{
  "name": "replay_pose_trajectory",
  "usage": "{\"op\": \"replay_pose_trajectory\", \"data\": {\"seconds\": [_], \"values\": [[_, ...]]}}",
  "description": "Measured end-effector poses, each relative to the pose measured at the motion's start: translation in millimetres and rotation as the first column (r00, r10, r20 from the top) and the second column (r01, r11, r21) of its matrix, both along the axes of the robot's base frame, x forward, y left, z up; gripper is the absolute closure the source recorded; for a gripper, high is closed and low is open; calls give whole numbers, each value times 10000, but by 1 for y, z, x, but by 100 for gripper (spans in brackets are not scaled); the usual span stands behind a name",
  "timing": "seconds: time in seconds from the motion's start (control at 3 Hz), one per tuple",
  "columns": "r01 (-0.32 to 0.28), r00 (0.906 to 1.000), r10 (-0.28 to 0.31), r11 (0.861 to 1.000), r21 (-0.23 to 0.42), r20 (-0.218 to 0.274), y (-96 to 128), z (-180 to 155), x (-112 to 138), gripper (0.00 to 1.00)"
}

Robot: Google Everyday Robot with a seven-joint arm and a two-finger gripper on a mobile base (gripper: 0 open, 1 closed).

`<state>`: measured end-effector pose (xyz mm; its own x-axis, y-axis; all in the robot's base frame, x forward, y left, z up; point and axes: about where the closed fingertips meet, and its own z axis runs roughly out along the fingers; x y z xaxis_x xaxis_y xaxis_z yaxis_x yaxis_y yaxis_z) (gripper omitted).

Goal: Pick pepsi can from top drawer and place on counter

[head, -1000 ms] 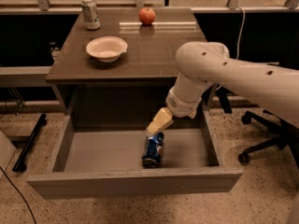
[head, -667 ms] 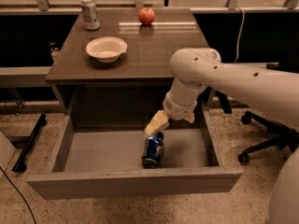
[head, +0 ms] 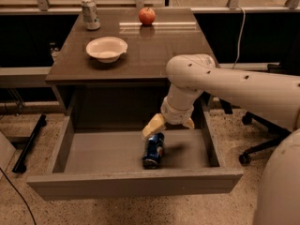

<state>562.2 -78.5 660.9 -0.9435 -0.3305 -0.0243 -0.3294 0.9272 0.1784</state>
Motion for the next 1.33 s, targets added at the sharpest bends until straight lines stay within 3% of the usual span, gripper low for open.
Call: {"op": "replay_pose_trajectory", "data": {"seconds": [0.33,0.67,1.33], "values": [[700,9967,-701,9975,-36,-411,4,-15,-3,17],[1245,9897,-1248,9922,-85,-701,6,-25,-5,41],[1709,9830,-1713,9852,-124,-654,8,-20,-7,87]]}}
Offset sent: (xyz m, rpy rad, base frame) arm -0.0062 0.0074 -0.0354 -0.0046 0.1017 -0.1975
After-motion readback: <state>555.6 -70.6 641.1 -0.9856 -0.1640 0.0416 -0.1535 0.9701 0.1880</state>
